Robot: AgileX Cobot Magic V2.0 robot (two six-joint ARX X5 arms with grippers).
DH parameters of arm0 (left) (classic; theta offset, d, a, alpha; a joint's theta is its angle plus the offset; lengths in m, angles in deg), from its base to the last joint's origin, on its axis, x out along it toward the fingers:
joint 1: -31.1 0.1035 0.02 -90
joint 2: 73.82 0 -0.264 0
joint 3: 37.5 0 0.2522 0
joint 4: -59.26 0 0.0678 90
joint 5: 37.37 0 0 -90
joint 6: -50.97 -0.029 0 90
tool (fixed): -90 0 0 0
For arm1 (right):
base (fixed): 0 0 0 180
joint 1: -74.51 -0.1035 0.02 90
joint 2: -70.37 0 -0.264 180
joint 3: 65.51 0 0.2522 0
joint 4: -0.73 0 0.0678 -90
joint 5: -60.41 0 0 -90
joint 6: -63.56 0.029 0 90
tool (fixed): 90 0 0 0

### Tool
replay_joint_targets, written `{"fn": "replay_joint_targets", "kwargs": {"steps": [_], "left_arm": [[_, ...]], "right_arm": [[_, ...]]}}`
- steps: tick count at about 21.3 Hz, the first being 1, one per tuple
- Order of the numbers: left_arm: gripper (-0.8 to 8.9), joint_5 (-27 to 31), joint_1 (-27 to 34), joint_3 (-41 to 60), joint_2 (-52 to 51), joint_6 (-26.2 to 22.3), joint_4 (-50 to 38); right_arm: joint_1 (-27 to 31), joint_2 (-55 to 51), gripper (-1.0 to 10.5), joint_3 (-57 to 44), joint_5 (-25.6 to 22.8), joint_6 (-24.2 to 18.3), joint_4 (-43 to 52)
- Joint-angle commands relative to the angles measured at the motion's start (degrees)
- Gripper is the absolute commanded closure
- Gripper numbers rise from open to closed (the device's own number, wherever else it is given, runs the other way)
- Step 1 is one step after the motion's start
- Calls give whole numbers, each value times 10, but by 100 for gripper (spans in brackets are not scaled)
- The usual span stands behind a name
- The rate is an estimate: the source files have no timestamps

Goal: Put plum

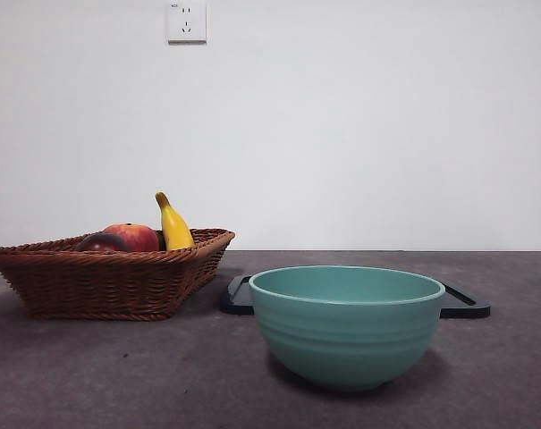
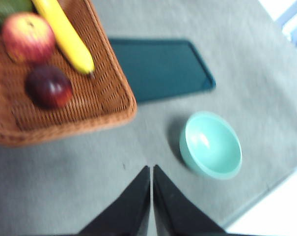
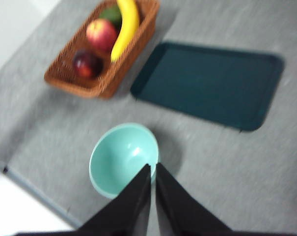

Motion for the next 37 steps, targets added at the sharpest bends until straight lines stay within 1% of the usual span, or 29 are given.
{"fn": "replay_joint_targets", "kwargs": {"steps": [1,4,7,8,9,11,12,13,15,20,24,27,33,37], "left_arm": [[805,-2,-4,-12,7,-31,5],[805,-2,-4,-12,7,-32,4],[802,-2,-4,-12,7,-34,-1],[770,-2,-4,-12,7,-34,-1],[702,-2,-4,-12,7,-34,-1],[508,-2,-4,-11,7,-34,-1],[419,-2,-4,-12,7,-34,-1],[376,-2,-4,-12,7,-34,-1],[347,-2,-4,-12,7,-34,-1],[348,-1,-4,-11,8,-32,-8],[360,15,-7,-13,35,-6,-62],[360,57,-28,-39,93,-3,-101],[378,168,-83,-148,254,-4,-106],[378,190,-106,-191,352,-10,-109]], "right_arm": [[-17,13,941,11,2,-25,-10],[-31,24,941,11,2,-25,-10],[-32,26,938,11,2,-24,-8],[-32,27,911,11,2,-24,-8],[-32,27,830,11,2,-24,-8],[-32,27,616,11,2,-22,-6],[-32,27,571,11,2,-22,-6],[-32,27,561,11,2,-22,-6],[-32,27,561,11,2,-22,-6],[-32,27,561,11,2,-22,-6],[-32,27,561,11,2,-20,-6],[-32,27,561,11,2,-20,-6],[-32,27,561,11,2,-20,-6],[-32,27,561,11,2,-20,-6]]}}
